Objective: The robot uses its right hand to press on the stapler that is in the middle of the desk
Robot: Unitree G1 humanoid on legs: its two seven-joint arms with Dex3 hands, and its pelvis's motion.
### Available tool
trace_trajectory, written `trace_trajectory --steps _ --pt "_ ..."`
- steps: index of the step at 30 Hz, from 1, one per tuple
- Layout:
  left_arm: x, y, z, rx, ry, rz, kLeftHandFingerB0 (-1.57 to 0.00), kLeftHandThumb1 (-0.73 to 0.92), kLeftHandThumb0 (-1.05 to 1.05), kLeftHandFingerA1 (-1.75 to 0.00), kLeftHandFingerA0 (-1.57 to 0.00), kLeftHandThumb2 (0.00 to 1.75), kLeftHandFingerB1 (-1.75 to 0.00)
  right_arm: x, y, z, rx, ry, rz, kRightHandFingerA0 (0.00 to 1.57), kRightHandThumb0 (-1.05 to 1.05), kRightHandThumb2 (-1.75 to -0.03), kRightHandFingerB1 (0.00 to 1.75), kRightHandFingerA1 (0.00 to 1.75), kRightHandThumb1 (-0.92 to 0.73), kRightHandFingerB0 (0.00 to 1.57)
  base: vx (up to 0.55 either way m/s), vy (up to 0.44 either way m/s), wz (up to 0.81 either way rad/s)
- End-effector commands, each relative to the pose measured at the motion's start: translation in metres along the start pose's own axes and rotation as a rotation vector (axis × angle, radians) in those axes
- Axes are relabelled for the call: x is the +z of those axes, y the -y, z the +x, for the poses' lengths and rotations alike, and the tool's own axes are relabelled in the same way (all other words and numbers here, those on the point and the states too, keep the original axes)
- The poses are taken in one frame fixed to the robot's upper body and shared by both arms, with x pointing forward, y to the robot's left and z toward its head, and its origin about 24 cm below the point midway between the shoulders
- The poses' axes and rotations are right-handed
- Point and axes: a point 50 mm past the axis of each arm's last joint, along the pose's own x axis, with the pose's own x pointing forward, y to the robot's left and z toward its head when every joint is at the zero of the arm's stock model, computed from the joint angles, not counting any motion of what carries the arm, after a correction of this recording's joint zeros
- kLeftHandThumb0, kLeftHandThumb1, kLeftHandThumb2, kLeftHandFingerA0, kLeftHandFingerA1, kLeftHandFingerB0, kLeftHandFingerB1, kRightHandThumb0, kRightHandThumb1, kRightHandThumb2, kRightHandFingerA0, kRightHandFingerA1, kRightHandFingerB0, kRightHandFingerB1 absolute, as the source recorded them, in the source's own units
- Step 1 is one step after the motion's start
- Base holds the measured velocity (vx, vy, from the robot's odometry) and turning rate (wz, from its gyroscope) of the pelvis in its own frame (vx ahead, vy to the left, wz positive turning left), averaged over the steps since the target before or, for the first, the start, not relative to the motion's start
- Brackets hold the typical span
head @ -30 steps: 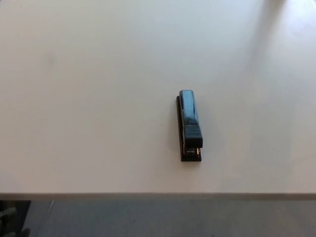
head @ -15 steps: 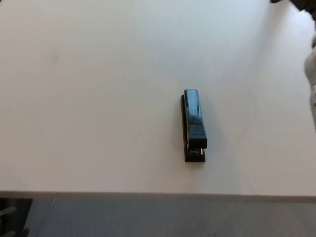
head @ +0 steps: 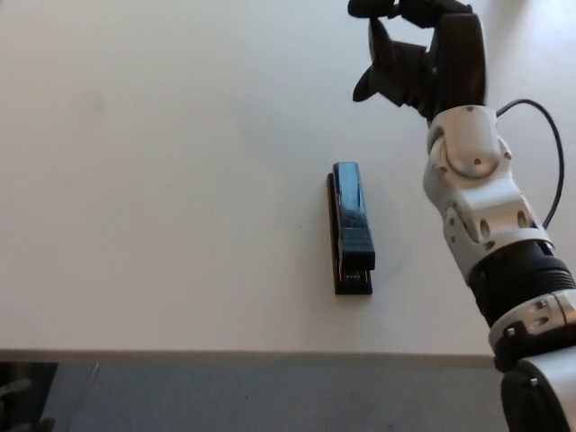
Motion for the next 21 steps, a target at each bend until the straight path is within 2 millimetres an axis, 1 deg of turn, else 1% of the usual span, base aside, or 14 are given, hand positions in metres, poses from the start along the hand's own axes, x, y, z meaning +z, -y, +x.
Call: trace_trajectory --steps 1,2,3,4,5,8,9,10,13,14,16,19,20,21 --pt "0.003 -0.004 0.0 0.015 0.02 0.011 -0.27 0.85 -0.74 -0.35 -0.26 0.66 -0.31 -0.008 -0.012 -0.002 0.025 -0.023 -0.025 1.15 -0.12 -0.72 1.2 1.31 -0.8 0.72 0.0 0.0 0.0" --pt "0.004 -0.004 0.0 0.018 0.025 0.007 -0.26 0.85 -0.73 -0.36 -0.24 0.66 -0.32 -0.009 -0.013 -0.002 0.03 -0.038 -0.027 1.17 -0.15 -0.72 1.16 1.24 -0.8 0.75 0.0 0.0 0.0" --pt "0.004 -0.004 0.0 0.021 0.029 0.0 -0.26 0.85 -0.73 -0.36 -0.24 0.66 -0.32 -0.012 -0.015 -0.003 0.034 -0.06 -0.027 1.17 -0.15 -0.72 1.16 1.24 -0.8 0.75 0.0 0.0 0.0" --pt "0.003 -0.005 -0.002 0.005 0.027 0.021 -0.24 0.87 -0.73 -0.34 -0.21 0.65 -0.3 -0.021 -0.019 -0.008 0.032 -0.086 -0.003 1.16 -0.11 -0.67 1.08 1.23 -0.81 0.79 0.0 0.0 0.0" --pt "0.003 -0.006 -0.002 0.008 0.024 0.022 -0.24 0.87 -0.72 -0.34 -0.21 0.66 -0.31 -0.026 -0.023 -0.011 0.026 -0.098 0.006 1.16 -0.14 -0.72 1.07 1.25 -0.78 0.81 0.0 0.0 0.0" --pt "0.003 -0.006 -0.001 0.014 0.018 0.019 -0.25 0.85 -0.74 -0.35 -0.23 0.66 -0.31 -0.036 -0.029 -0.018 0.021 -0.14 0.064 1.13 -0.1 -0.71 1.09 1.33 -0.77 0.82 0.0 0.0 0.0" --pt "0.003 -0.005 0.0 0.013 0.016 0.018 -0.25 0.85 -0.74 -0.35 -0.23 0.66 -0.31 -0.039 -0.03 -0.02 0.016 -0.155 0.074 1.12 -0.13 -0.66 1.09 1.35 -0.79 0.8 0.0 0.0 0.0" --pt "0.003 -0.003 0.0 0.01 0.015 0.013 -0.24 0.87 -0.72 -0.35 -0.24 0.66 -0.31 -0.043 -0.032 -0.022 0.013 -0.174 0.083 1.06 -0.15 -0.69 1.12 1.38 -0.78 0.78 0.0 0.0 0.0" --pt "0.005 -0.003 0.0 0.007 0.029 0.033 -0.25 0.87 -0.74 -0.35 -0.23 0.66 -0.31 -0.053 -0.035 -0.028 0.027 -0.216 0.08 1.09 -0.09 -0.76 1.1 1.34 -0.77 0.78 0.0 0.0 0.0" --pt "0.004 -0.003 0.001 0.003 0.021 0.022 -0.25 0.87 -0.74 -0.34 -0.23 0.66 -0.31 -0.057 -0.035 -0.03 0.03 -0.234 0.057 1.13 -0.12 -0.69 1.09 1.29 -0.8 0.78 0.0 0.0 0.0" --pt "0.006 -0.005 0.001 0.011 0.021 0.029 -0.25 0.87 -0.75 -0.35 -0.24 0.66 -0.31 -0.063 -0.037 -0.035 0.026 -0.252 0.036 1.16 -0.15 -0.66 1.01 1.25 -0.81 0.82 0.0 0.0 0.0" --pt "0.006 -0.005 0.002 0.016 0.013 0.025 -0.25 0.87 -0.74 -0.35 -0.25 0.66 -0.3 -0.071 -0.038 -0.041 0.025 -0.275 0.059 1.17 -0.15 -0.66 1.08 1.31 -0.8 0.82 0.0 0.0 0.0" --pt "0.007 -0.005 0.002 0.015 0.018 0.037 -0.26 0.87 -0.74 -0.35 -0.26 0.66 -0.3 -0.076 -0.038 -0.044 0.028 -0.298 0.056 1.19 -0.16 -0.65 1.08 1.24 -0.81 0.82 0.0 0.0 0.0" --pt "0.006 -0.005 0.002 0.01 0.016 0.024 -0.25 0.86 -0.74 -0.35 -0.25 0.66 -0.3 -0.08 -0.037 -0.047 0.029 -0.313 0.061 1.18 -0.12 -0.7 1.09 1.26 -0.79 0.84 0.0 0.0 0.0"
